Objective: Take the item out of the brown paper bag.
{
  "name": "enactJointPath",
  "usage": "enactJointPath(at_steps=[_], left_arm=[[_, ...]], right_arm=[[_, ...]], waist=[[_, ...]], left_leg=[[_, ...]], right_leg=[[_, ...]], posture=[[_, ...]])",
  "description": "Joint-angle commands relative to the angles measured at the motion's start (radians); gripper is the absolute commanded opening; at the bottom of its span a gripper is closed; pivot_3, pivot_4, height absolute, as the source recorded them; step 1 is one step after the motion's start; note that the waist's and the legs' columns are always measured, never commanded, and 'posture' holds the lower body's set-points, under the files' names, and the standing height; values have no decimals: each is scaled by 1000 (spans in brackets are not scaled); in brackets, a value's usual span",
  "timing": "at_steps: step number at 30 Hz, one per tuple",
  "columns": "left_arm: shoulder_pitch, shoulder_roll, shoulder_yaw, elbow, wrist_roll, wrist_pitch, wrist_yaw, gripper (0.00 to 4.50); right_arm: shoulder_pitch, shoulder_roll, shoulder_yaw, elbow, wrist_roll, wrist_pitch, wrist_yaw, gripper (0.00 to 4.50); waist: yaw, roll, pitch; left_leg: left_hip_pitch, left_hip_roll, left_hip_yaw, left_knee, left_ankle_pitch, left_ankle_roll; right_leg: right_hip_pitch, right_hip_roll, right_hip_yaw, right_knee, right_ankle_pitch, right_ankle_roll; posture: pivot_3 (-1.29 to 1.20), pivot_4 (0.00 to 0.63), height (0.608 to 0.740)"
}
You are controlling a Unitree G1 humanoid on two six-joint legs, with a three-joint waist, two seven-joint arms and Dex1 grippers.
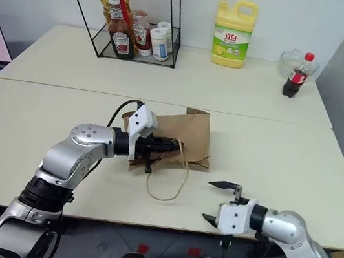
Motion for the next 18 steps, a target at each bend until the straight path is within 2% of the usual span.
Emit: enactJointPath(at_steps=[1,9,12,18], left_arm=[[2,3,16,-61,-19,7,10,37],[2,5,20,-85,-22,28,18,37],[9,13,25,-104,-27,39,21,0],[9,15,37,-122,-28,57,35,0]], right_arm=[[-90,56,26,153,-113,-212,-117,4500],[-274,227,108,405,-265,-369,-266,4500],[-303,257,131,444,-271,-388,-275,3953],[-321,281,152,498,-261,-406,-279,1781]], waist=[[0,0,0],[-1,0,0],[-2,0,0],[-1,0,0]], left_leg=[[1,0,0,0,0,0],[2,0,0,-1,1,-3],[2,0,0,-1,1,-3],[2,0,0,-1,1,-2]], right_leg=[[1,0,0,0,0,0],[2,0,0,-1,0,0],[2,0,0,-1,0,0],[2,0,0,-1,0,0]], posture=[[0,150,740],[0,150,740],[0,150,740],[0,150,740]])
